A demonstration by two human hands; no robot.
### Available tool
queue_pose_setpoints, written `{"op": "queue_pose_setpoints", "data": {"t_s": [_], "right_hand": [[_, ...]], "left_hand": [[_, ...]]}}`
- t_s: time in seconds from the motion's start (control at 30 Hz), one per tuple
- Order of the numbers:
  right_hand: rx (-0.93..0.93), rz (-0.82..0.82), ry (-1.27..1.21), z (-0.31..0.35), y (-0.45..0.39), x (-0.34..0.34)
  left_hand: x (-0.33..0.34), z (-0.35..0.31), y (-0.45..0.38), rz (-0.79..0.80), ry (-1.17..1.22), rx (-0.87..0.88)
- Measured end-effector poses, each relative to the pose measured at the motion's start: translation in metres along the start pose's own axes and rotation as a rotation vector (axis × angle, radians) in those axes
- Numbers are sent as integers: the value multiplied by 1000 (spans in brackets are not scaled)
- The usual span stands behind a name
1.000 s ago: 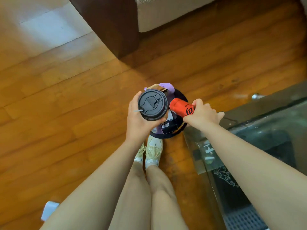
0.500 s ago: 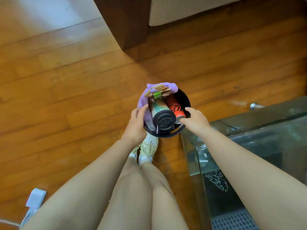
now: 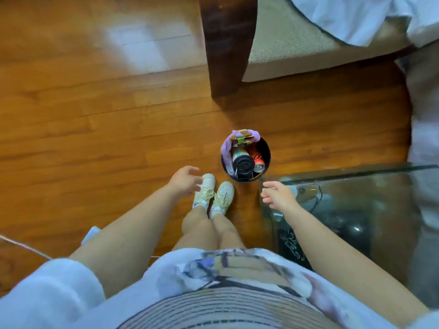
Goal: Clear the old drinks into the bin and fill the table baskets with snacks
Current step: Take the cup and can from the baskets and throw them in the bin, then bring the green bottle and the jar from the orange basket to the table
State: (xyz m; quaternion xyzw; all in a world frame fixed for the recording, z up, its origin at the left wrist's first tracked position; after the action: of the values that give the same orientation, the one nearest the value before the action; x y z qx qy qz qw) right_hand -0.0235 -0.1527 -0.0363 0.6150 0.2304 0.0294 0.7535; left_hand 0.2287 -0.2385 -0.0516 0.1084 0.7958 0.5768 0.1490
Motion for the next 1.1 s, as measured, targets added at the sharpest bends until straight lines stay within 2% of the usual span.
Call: {"op": "queue_pose_setpoints", "data": {"t_s": [0.2, 0.37, 0.5, 0.67, 0.8, 0.93, 1.1], "right_hand": [[5, 73, -77, -3, 77, 15], [-53, 6, 9, 41, 103, 17], [-56, 9, 201, 103, 116, 46], [-274, 91, 395, 212, 130, 113], [-364, 141, 413, 291, 143, 173], [-381, 92, 454, 340, 158, 221], [-340, 86, 399, 382, 161, 258]], "left_hand": [[-58, -2, 102, -138, 166, 131], [-105, 53, 149, -237, 393, 122], [-154, 128, 167, -367, 637, 41], [-221, 228, 175, -549, 897, -146], [-272, 280, 173, -618, 1097, -299], [-328, 273, 163, -588, 1241, -268], [-413, 213, 148, -554, 1236, -156]]}}
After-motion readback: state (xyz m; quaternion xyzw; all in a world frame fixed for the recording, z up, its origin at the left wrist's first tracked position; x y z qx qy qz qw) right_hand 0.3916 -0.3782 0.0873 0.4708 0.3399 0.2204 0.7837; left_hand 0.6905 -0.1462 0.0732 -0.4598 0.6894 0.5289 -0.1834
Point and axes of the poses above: each hand's wrist, its own y-axis away from the middle knuckle, its own x-axis out of the palm, z = x × y, the point moved 9 cm from there along -y, towards the middle knuckle, and after that the axes turned 14 degrees about y, right-handed, at the moved point
